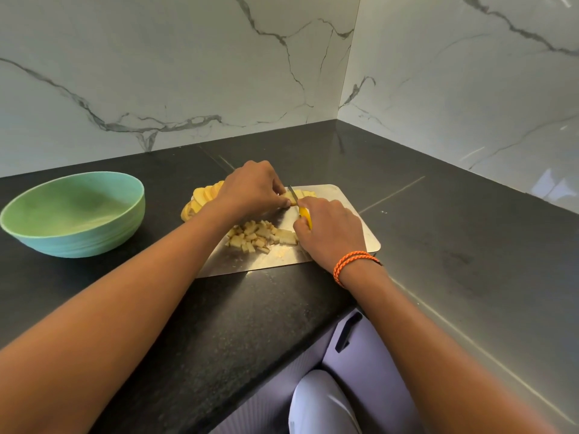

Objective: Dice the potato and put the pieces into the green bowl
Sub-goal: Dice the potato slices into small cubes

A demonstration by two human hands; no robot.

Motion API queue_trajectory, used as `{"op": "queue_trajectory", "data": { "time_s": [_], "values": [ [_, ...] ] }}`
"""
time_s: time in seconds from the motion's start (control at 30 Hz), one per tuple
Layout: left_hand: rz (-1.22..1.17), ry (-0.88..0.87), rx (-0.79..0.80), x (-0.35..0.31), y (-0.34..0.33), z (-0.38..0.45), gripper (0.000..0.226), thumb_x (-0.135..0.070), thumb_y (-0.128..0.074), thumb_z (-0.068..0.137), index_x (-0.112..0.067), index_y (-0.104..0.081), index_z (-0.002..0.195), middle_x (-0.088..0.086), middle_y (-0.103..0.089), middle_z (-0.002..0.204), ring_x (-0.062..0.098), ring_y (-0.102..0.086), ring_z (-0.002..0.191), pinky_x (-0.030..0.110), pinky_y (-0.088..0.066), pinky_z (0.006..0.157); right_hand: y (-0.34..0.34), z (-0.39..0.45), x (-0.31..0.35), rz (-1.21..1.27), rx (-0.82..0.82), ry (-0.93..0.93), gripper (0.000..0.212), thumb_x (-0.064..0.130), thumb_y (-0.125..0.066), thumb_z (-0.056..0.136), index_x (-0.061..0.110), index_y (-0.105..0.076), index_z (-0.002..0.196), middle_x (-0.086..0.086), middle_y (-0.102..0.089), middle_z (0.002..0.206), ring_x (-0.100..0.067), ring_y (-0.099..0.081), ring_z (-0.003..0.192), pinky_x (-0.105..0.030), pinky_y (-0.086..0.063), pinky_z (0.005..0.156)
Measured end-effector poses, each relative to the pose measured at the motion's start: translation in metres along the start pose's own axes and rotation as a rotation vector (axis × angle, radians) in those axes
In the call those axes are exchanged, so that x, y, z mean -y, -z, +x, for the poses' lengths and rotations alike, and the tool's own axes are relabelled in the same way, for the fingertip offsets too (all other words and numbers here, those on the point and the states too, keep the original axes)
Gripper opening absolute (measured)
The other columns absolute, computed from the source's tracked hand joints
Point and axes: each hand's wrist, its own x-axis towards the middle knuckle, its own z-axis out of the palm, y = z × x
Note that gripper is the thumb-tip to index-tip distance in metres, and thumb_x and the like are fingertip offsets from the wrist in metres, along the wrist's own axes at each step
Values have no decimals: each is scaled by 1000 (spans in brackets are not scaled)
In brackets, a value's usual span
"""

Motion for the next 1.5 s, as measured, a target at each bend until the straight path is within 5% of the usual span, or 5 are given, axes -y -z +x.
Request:
{"op": "queue_trajectory", "data": {
  "time_s": [0.27, 0.53, 0.77, 1.0, 1.5],
  "values": [
    [80, 53, -65, -8, -2, -5, 29, -51, -81, 86, -25, -85, 98, -10, -80, 96, 11, -68, 75, 37, -63, 71, 4, -11, 0, 38, 2, -18, 40, 34, -47, 99, 28, -59, 137, -8, -66, 117, -30, -61, 104, -38, -45, 79],
    [115, 46, -81, -7, -2, -8, 37, -57, -77, 89, -26, -84, 109, -10, -79, 100, 9, -64, 76, 25, -44, 57, 19, -54, -12, 62, 22, -13, 44, 41, -46, 101, 35, -53, 144, -3, -68, 125, -25, -61, 111, -40, -49, 88],
    [91, -3, -52, 0, 0, -13, 43, -58, -75, 90, -26, -80, 119, -9, -76, 114, 8, -63, 86, 21, -37, 55, 23, -46, -2, 173, -104, -29, 44, 35, -48, 101, 32, -55, 144, 2, -65, 80, -17, -59, 79, -37, -54, 76],
    [64, -6, -137, 4, -6, -18, 34, -51, -77, 92, -28, -81, 117, -10, -78, 115, 6, -61, 84, 21, -38, 57, 11, -15, 11, 123, -1, -35, 45, 34, -47, 98, 33, -56, 142, -10, -68, 110, -30, -60, 102, -39, -46, 79],
    [94, 2, -172, 2, -6, -15, 27, -54, -78, 89, -31, -85, 100, -13, -78, 99, 9, -64, 79, 21, -36, 53, 8, -8, 6, 57, 22, 31, 41, 35, -47, 102, 28, -57, 141, -4, -66, 124, -25, -59, 107, -32, -38, 75]
  ]
}}
